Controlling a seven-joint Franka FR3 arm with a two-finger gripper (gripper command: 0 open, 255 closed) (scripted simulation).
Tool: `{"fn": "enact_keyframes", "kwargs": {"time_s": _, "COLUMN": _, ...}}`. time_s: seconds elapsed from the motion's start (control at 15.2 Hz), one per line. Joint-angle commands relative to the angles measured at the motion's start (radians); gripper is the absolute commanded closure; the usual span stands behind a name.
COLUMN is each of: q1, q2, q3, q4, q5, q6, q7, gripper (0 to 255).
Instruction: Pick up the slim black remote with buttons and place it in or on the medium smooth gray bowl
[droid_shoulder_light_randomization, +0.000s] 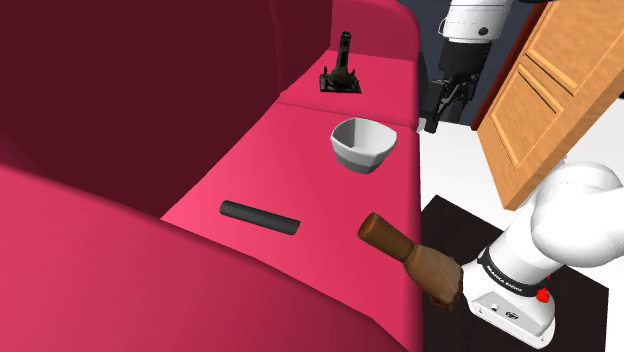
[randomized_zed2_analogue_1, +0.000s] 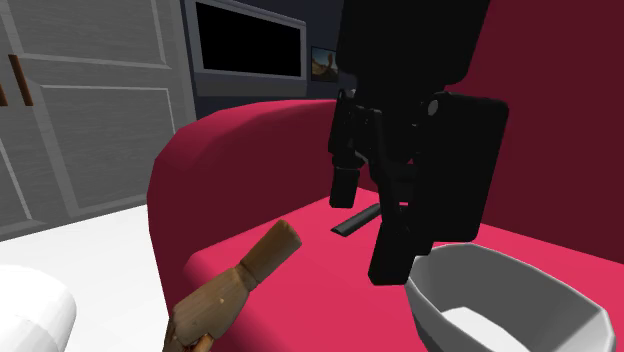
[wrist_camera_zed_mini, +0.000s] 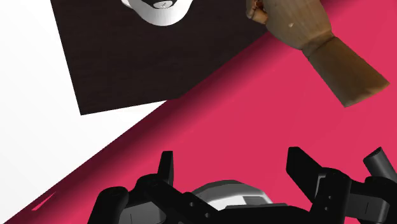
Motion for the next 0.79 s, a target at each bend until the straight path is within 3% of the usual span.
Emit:
{"fn": "enact_keyframes", "kwargs": {"time_s": 0.0, "q1": 0.000, "q2": 0.000, "q3": 0.000, "q4": 0.000, "q5": 0.000, "q6": 0.000, "q7": 0.000, "gripper": 0}}
{"fn": "enact_keyframes", "kwargs": {"time_s": 0.73, "q1": 0.106, "q2": 0.297, "q3": 0.137, "q4": 0.051, "q5": 0.082, "q6": 0.295, "q7": -0.005, "gripper": 0}}
